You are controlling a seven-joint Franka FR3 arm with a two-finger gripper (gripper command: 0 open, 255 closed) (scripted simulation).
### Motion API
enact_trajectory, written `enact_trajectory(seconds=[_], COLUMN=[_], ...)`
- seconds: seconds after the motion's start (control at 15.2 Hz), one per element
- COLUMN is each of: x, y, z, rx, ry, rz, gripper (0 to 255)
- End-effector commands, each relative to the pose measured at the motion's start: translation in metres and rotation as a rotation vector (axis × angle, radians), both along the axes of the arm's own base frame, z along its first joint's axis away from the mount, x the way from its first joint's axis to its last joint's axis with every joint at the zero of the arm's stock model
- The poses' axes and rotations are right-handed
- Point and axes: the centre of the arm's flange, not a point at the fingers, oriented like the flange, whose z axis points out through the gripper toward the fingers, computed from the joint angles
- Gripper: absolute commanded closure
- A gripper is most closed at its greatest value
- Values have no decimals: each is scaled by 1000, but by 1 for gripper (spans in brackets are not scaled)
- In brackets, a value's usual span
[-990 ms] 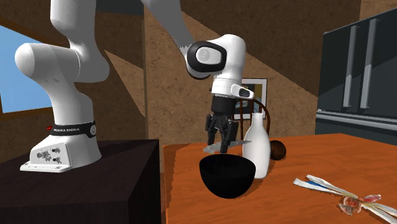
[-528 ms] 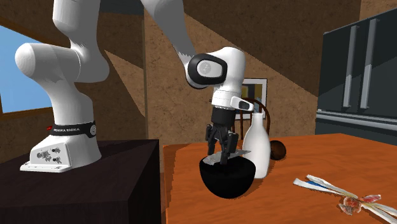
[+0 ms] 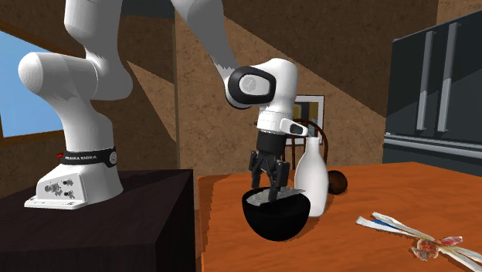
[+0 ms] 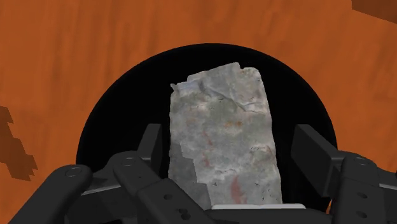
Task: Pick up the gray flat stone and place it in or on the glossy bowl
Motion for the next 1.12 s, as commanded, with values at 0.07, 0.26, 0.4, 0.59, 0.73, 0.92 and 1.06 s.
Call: enact_trajectory(seconds=[0.07, 0.26, 0.4, 0.59, 0.73, 0.92, 1.06], x=[0, 0, 4, 8, 8, 8, 8], y=[0, 0, 1, 1, 1, 1, 1], z=[0, 0, 26, 49, 49, 49, 49], rx=[0, 0, 0, 0, 0, 0, 0], ry=[0, 0, 0, 0, 0, 0, 0], rz=[0, 0, 0, 0, 0, 0, 0], gripper=[0, 0, 0, 0, 0, 0, 0])
